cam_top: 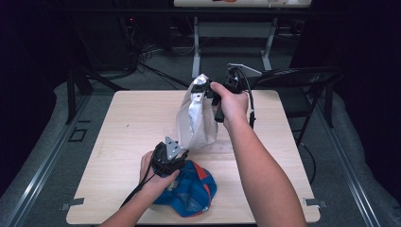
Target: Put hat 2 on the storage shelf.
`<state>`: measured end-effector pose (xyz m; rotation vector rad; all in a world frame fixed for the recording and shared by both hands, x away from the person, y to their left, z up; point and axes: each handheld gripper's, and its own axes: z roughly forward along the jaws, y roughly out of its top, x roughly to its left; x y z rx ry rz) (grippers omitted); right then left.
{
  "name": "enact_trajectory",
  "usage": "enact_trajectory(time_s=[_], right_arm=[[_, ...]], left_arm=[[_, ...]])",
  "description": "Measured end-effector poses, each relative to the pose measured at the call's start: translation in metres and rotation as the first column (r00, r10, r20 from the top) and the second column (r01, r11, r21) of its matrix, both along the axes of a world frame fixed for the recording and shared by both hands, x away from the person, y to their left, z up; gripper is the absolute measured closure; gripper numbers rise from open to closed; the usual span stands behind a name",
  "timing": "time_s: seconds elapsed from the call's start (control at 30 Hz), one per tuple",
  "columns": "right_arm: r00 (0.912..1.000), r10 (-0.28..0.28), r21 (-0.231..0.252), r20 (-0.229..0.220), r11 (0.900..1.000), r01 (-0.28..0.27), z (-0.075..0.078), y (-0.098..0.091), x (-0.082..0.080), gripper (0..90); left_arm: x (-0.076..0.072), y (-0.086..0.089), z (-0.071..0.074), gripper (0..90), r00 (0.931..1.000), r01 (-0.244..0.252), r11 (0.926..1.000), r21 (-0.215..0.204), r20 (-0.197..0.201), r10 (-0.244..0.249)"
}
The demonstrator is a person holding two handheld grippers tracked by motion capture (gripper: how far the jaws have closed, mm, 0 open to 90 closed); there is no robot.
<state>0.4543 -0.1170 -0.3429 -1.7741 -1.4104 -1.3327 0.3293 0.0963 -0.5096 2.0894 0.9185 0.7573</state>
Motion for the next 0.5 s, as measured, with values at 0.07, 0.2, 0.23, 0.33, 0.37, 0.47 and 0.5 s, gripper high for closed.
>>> enact_trajectory(time_s=[0.07,0.2,0.23,0.33,0.37,0.47,0.5], right_arm=[[1.0,0.003,0.0,-0.002,1.0,-0.003,0.0,0.0,0.0,80.3],[1.0,0.009,0.001,0.0,1.0,-0.009,0.0,0.001,-0.001,80.3],[0.9999,0.011,0.004,0.0,0.9999,-0.011,0.001,0.002,-0.002,80.2],[0.9998,0.018,0.001,0.004,0.9998,-0.018,0.002,0.004,-0.002,80.2],[0.9998,0.018,0.002,0.005,0.9998,-0.018,0.003,0.005,-0.002,80.2],[0.9997,0.021,0.003,0.007,0.9998,-0.021,0.004,0.007,-0.003,80.2],[0.9997,0.024,0.003,0.009,0.9997,-0.024,0.004,0.008,-0.003,80.2]], left_arm=[[0.001,-0.001,-0.001,56.0,0.9999,-0.013,0.9999,0.003,-0.005,0.013],[0.002,0.0,-0.002,69.4,0.9999,0.005,0.9999,0.016,-0.016,-0.005],[0.001,0.002,-0.002,72.3,0.9998,0.018,0.9995,0.026,-0.009,-0.018],[0.003,0.008,-0.001,76.2,0.9995,0.027,0.9995,0.013,-0.014,-0.027],[0.003,0.011,0.0,76.8,0.9994,0.029,0.9996,0.002,-0.02,-0.029],[0.007,0.02,0.001,77.2,0.9981,0.036,0.998,-0.052,-0.047,-0.039],[0.008,0.022,0.001,77.3,0.9978,0.039,0.9975,-0.059,-0.052,-0.042]])
